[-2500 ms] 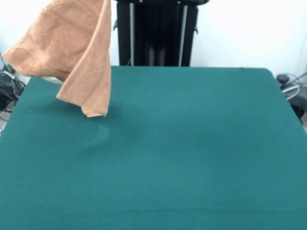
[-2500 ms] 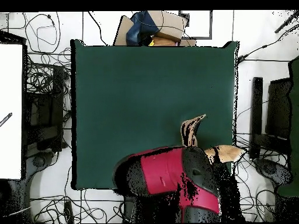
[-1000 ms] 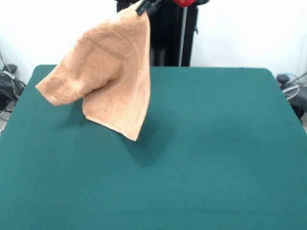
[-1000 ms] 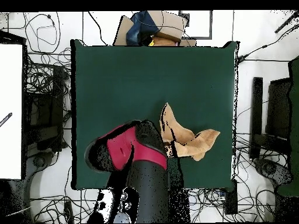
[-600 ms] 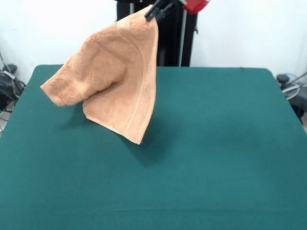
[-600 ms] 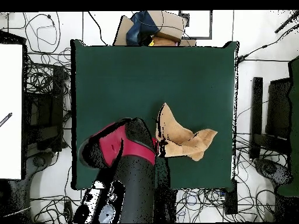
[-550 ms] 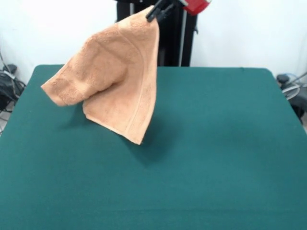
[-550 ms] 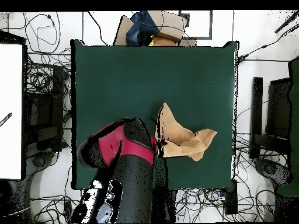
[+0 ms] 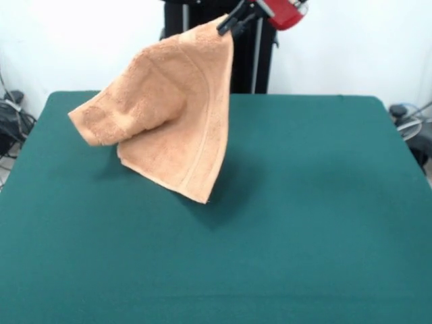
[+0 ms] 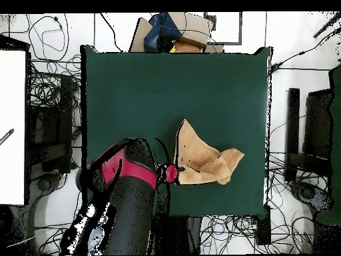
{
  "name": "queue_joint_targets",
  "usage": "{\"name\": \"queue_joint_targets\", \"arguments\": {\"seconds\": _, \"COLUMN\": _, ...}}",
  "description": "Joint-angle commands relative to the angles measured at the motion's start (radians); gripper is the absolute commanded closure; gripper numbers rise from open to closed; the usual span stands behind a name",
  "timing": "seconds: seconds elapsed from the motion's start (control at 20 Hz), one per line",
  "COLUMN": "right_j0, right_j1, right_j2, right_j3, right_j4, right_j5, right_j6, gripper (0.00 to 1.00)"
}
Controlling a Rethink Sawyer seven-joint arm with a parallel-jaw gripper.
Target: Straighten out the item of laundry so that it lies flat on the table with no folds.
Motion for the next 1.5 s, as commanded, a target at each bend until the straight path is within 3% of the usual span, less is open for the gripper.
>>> {"name": "queue_joint_targets", "arguments": {"seconds": 0.05, "right_j0": 0.058, "right_j1": 0.100, "right_j2": -0.052, "right_j3": 0.010, "right_j4": 0.045, "right_j5": -0.019, "right_j6": 0.428, "gripper": 1.00}}
{"name": "queue_joint_targets", "arguments": {"seconds": 0.9, "right_j0": 0.233, "right_j1": 0.302, "right_j2": -0.110, "right_j3": 0.018, "right_j4": 0.091, "right_j5": -0.105, "right_j6": 0.695, "gripper": 1.00}}
{"name": "queue_joint_targets", "arguments": {"seconds": 1.5, "right_j0": 0.303, "right_j1": 0.376, "right_j2": -0.131, "right_j3": -0.004, "right_j4": 0.153, "right_j5": -0.098, "right_j6": 0.746, "gripper": 1.00}}
